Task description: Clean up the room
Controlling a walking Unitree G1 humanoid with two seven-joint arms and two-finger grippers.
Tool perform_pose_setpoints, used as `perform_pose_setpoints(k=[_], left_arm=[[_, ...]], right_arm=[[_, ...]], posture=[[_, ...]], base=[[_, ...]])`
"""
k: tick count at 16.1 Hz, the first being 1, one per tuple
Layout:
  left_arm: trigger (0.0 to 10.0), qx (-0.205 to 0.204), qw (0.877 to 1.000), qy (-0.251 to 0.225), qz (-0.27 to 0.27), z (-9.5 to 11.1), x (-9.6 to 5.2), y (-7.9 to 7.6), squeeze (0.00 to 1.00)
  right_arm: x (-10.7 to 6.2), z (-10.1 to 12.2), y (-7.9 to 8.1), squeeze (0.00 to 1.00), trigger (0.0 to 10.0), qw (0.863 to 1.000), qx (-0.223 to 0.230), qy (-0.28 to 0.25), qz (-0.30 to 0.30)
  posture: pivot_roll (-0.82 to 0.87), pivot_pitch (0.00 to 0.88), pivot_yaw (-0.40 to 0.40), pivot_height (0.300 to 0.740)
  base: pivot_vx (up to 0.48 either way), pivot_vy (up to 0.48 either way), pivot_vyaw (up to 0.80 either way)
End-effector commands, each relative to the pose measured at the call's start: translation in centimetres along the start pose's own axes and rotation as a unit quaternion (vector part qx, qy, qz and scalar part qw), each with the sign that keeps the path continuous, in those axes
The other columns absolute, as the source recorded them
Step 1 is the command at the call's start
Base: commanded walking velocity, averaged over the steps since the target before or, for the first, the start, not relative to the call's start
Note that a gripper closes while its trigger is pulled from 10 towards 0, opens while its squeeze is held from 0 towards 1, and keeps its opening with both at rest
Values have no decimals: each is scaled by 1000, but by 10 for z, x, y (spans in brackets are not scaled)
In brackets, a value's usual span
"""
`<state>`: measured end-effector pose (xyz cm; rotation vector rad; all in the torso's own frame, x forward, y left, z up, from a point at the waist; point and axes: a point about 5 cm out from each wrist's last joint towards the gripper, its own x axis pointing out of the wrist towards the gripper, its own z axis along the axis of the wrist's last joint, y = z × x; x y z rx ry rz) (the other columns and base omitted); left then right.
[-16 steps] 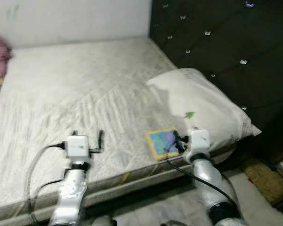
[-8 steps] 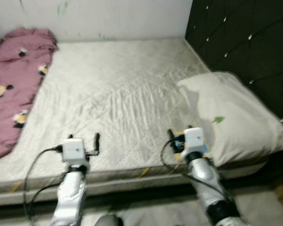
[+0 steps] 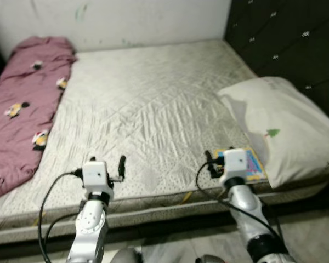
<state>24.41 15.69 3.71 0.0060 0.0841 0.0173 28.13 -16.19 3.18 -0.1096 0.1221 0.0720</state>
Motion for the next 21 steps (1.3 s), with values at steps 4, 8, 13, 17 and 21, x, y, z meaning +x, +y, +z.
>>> perform_pose_setpoints(k=[4, 8, 13, 17, 21], left_arm=[[10000, 10, 1000, 3, 10, 0, 0, 10, 0], [10000, 9, 1000, 4, 8, 0, 0, 10, 0], [10000, 8, 1000, 4, 7, 0, 1, 9, 0], [10000, 6, 1000, 6, 6, -1, 0, 8, 0], [10000, 4, 1000, 8, 6, -2, 0, 8, 0]], right_arm=[[4, 6, 12, 0, 10000, 1000, 11, -10, 14], [4, 5, 11, 0, 10000, 1000, 9, -7, 12], [4, 5, 11, 0, 10000, 1000, 9, -5, 12], [3, 4, 10, 0, 10000, 1000, 8, -4, 11], [3, 4, 10, 0, 10000, 1000, 7, -2, 12]], posture=[[-25, 0, 22, 740], [-27, 0, 24, 740], [-28, 0, 22, 740], [-33, 0, 22, 740], [-35, 0, 20, 740]], base=[[0, 448, 0], [0, 446, 0], [0, 446, -383], [0, 448, 0], [0, 446, 0]])
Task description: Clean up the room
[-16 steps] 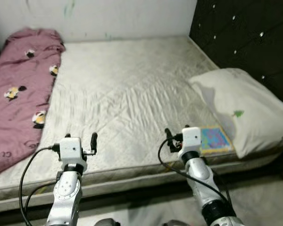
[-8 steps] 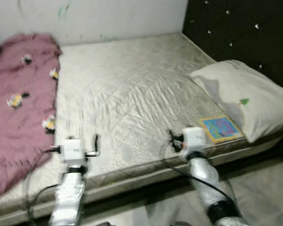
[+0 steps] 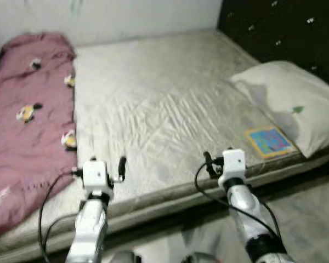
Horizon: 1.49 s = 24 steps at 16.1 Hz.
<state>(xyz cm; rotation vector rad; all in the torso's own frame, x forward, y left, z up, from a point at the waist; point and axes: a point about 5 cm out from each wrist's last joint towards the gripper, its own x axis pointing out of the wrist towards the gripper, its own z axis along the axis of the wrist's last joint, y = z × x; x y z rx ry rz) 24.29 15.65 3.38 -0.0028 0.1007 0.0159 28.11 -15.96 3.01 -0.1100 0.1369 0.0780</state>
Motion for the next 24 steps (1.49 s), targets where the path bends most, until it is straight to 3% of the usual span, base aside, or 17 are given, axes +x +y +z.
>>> perform_pose_setpoints(k=[1, 24], left_arm=[[10000, 8, 1000, 0, 7, 2, 1, 8, 0], [10000, 15, 1000, -14, 10, 9, 6, 10, 0]], right_arm=[[3, 5, 7, 0, 10000, 1000, 7, -9, 9], [9, 11, 9, 0, 10000, 1000, -5, -18, 12]], posture=[[-35, 0, 20, 740], [-25, 0, 17, 740]], base=[[0, 446, 0], [0, 421, 0]])
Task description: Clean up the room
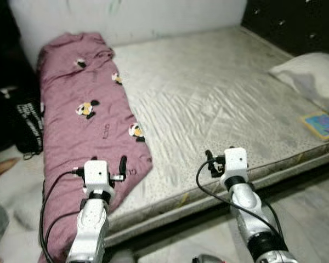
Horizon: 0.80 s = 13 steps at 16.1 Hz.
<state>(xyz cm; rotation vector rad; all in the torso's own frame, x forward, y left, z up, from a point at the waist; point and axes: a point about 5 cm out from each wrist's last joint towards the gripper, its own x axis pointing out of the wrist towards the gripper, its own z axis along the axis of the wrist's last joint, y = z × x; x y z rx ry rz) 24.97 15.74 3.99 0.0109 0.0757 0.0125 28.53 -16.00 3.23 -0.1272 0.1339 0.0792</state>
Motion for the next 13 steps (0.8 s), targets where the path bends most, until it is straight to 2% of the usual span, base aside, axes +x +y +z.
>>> perform_pose_setpoints(k=[1, 7, 10, 13], left_arm=[[10000, 10, 1000, -17, 15, 9, 3, 10, 0], [10000, 5, 998, -49, 27, 39, 20, 18, 0], [10000, -14, 998, -61, 19, 51, 19, 13, 0], [10000, -24, 998, -57, 32, 51, 14, 19, 0]], right_arm=[[9, 16, 12, 0, 10000, 999, -3, -30, 17], [20, 43, 7, 0, 10000, 997, 9, -71, -2], [15, 49, -8, 0, 10000, 996, 24, -76, -34], [11, 56, -2, 0, 10000, 995, 33, -85, -29]], posture=[[-19, 0, 16, 740], [-35, 0, 16, 740], [-40, 0, 2, 740], [-37, 0, -8, 740]], base=[[0, 0, 0], [0, 0, 695], [0, 0, 0], [0, 0, 0]])
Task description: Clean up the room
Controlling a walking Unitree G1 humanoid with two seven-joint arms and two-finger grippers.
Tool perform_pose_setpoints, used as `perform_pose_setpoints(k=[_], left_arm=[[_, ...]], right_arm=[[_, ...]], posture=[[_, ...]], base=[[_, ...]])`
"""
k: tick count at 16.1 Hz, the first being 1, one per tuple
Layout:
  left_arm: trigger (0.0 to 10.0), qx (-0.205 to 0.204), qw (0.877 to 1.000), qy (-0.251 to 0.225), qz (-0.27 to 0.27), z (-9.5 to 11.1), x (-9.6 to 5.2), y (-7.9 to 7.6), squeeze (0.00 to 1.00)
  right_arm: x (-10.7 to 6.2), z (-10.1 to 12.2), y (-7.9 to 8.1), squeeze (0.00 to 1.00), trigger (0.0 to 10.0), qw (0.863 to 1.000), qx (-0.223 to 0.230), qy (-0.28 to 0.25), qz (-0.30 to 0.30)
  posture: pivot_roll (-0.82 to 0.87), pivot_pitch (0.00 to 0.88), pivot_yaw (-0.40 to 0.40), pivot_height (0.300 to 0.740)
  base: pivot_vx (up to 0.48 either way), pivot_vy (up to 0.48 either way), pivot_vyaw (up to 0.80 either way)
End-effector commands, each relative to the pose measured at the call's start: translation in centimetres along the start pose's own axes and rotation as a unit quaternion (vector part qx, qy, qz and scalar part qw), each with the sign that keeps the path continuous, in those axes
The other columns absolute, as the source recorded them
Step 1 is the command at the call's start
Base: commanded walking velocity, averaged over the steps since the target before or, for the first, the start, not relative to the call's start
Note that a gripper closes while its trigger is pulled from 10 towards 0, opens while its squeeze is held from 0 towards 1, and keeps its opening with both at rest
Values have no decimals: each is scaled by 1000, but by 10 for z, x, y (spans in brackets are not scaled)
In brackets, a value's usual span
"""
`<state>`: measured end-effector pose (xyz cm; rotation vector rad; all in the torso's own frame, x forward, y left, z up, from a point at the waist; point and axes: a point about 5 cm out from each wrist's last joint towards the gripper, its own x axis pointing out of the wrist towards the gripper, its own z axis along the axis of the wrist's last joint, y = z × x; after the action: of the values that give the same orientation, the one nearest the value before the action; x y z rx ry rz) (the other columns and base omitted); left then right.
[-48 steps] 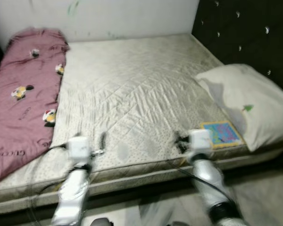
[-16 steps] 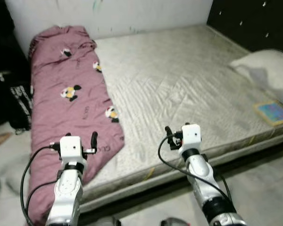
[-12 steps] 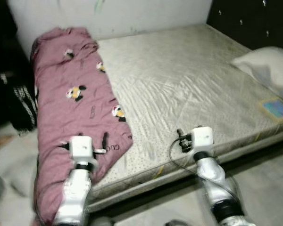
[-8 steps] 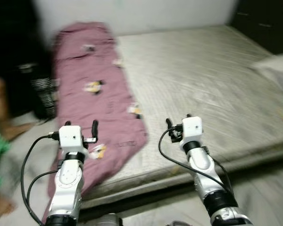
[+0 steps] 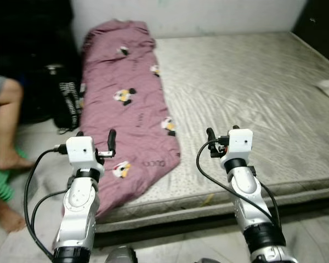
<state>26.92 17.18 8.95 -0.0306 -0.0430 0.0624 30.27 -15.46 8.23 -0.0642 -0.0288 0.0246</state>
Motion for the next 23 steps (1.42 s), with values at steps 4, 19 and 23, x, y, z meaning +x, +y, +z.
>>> perform_pose_setpoints(k=[4, 19, 23], left_arm=[[10000, -2, 999, 10, 33, 3, -6, 18, 0], [10000, -12, 1000, 21, 10, 11, -16, 13, 0], [10000, -16, 1000, 25, 7, 12, -16, 12, 0]], right_arm=[[1, 4, 1, 0, 10000, 1000, 20, 4, -10], [-9, 13, -1, 0, 10000, 1000, 17, 16, -12], [-11, 12, -2, 0, 10000, 999, 16, 26, -14]], posture=[[-12, 0, 0, 740], [-17, 7, -11, 740], [-24, 19, -22, 740]], base=[[0, 0, 0], [0, 271, 0], [0, 0, 0]])
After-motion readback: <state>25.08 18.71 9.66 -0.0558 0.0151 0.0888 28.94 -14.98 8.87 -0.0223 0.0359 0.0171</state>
